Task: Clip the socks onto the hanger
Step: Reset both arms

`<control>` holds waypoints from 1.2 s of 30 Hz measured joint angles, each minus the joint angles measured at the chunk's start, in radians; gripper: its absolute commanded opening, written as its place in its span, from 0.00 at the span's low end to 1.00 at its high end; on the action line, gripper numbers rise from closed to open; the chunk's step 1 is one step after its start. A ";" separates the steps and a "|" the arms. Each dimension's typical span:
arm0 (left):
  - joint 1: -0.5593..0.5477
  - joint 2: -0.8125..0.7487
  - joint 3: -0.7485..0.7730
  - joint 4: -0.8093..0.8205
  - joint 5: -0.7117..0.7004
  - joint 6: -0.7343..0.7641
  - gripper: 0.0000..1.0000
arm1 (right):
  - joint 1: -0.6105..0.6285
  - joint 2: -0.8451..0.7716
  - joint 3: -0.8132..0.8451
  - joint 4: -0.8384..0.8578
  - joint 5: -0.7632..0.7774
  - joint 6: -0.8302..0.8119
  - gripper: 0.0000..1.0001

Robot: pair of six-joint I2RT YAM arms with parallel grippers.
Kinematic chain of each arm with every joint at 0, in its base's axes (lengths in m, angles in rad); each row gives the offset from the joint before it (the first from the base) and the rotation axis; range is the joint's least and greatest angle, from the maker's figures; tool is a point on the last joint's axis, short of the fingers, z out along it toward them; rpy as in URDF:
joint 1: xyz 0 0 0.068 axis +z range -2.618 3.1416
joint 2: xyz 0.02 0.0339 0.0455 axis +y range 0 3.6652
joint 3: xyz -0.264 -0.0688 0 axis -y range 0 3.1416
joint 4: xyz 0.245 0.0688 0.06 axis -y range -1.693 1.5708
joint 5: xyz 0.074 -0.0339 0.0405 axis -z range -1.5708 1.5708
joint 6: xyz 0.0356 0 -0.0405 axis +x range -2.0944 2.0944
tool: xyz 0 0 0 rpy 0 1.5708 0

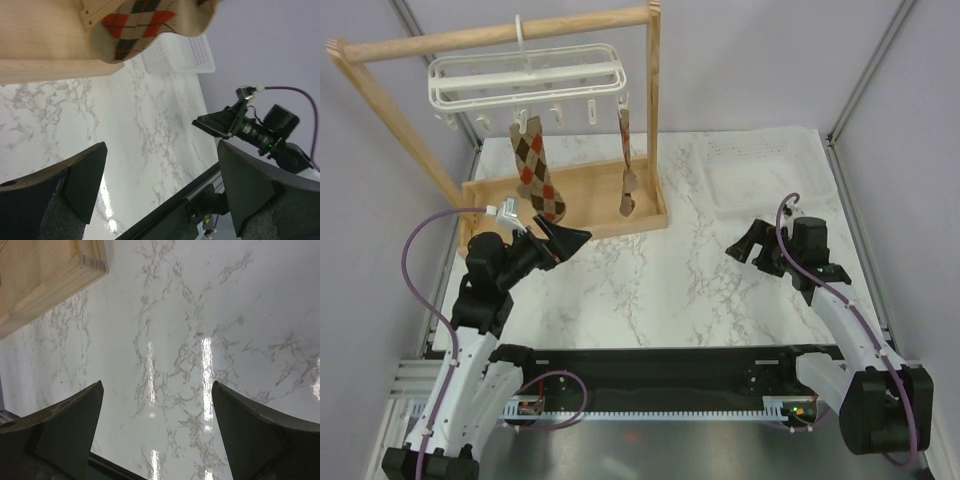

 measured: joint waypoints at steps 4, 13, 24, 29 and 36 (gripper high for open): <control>0.002 -0.124 -0.076 0.109 0.081 -0.036 1.00 | -0.040 -0.037 -0.080 0.045 -0.116 0.026 0.98; -0.032 -0.345 -0.465 0.419 0.168 -0.265 1.00 | -0.040 -0.156 -0.332 0.362 -0.311 0.184 0.98; -0.072 -0.652 -0.581 0.594 0.193 -0.449 1.00 | -0.039 -0.656 -0.560 0.572 -0.179 0.441 0.98; -0.074 -0.652 -0.581 0.534 0.184 -0.452 1.00 | -0.037 -0.796 -0.559 0.378 -0.010 0.460 0.98; -0.076 -0.652 -0.581 0.427 0.175 -0.440 1.00 | -0.037 -0.742 -0.560 0.280 0.058 0.471 0.98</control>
